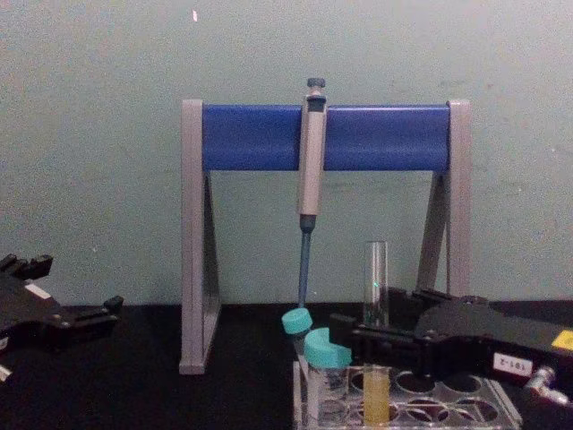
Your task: Pick up the test tube from the test tube rack, shake it, then place it back into the test tube rack.
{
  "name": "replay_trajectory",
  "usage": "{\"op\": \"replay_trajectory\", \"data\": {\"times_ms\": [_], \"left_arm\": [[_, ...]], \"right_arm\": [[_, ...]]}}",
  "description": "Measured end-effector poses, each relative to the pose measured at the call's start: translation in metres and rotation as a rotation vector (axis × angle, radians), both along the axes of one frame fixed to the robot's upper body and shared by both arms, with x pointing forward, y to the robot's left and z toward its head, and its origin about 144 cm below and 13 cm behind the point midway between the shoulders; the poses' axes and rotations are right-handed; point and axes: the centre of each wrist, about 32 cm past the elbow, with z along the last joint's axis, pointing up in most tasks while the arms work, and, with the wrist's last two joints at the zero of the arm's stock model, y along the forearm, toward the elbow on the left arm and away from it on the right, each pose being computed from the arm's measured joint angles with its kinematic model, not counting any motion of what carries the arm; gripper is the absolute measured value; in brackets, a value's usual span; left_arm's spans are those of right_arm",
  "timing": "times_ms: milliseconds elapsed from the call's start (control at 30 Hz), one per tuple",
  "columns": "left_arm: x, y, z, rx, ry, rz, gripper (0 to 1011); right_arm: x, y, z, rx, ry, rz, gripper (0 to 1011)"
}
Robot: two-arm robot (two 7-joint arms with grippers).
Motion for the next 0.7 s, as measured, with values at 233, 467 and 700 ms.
{"op": "replay_trajectory", "data": {"times_ms": [233,467,700], "left_arm": [[0.0000,0.0000,0.0000,0.000,0.000,0.000,1001],[0.0000,0.0000,0.0000,0.000,0.000,0.000,1001],[0.0000,0.0000,0.0000,0.000,0.000,0.000,1001]], "right_arm": [[0.0000,0.0000,0.0000,0.001,0.000,0.001,1000],[0.0000,0.0000,0.0000,0.001,0.000,0.001,1000],[-0.0013,-0.0035,0.0083,0.028,-0.036,-0.009,1000]]}}
